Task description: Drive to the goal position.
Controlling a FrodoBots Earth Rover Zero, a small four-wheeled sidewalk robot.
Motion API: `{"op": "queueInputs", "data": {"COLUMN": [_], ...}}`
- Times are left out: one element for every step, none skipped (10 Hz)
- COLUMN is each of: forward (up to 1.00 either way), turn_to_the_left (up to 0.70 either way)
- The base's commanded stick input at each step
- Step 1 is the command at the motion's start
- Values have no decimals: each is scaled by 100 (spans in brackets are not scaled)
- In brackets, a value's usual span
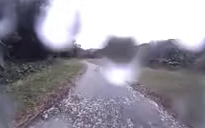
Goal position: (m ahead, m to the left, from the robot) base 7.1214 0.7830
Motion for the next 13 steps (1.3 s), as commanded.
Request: {"op": "queueInputs", "data": {"forward": [70,70,70,70,70,70,70,70,70,70,70,70,70], "turn_to_the_left": [0,0,28,28,28,17,4,0,0,0,0,0,0]}}
